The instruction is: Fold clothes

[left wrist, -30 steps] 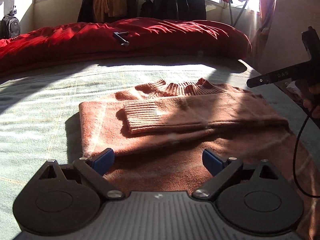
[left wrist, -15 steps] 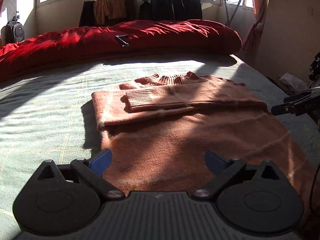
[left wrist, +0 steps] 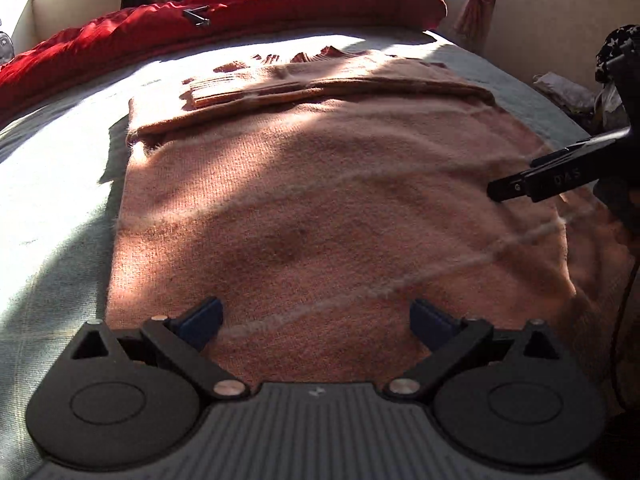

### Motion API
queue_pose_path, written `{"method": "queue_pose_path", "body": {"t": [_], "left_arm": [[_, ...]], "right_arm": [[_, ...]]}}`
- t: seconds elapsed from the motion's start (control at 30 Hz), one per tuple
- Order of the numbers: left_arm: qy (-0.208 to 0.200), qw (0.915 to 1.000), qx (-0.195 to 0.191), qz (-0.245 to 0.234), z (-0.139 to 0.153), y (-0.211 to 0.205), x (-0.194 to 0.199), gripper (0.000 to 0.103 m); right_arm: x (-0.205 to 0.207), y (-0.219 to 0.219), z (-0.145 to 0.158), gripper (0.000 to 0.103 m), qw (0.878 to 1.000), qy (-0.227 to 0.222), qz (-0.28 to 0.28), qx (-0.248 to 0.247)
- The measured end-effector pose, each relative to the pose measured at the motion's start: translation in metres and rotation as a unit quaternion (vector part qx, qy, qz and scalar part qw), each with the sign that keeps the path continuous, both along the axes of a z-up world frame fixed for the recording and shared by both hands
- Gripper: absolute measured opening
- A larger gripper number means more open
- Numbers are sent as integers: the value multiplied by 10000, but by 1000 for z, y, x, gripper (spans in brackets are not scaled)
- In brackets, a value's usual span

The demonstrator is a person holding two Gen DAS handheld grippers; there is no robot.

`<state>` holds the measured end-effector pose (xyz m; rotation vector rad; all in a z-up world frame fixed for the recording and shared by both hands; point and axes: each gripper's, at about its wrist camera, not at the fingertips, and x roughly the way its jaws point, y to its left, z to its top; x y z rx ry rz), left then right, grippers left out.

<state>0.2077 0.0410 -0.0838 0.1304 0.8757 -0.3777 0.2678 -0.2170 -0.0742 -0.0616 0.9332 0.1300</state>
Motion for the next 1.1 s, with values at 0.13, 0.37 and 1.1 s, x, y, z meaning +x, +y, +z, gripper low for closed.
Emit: {"method": "queue_pose_path", "body": {"t": [0.13,0.37,1.1], "left_arm": [[-114,9997,-47,-200,0,10,-14,100],[-201,9971,-323,-661,1,39,-38,101],[52,9612,-943,-2592,29,-63,120,101]], "right_arm": [[-9,0,-12,103,9999,-27,-158,-24],[-14,-3,-15,103,9984,-97,-538,103],[-87,11,-16,103,9902,-143,-1351,323]]}}
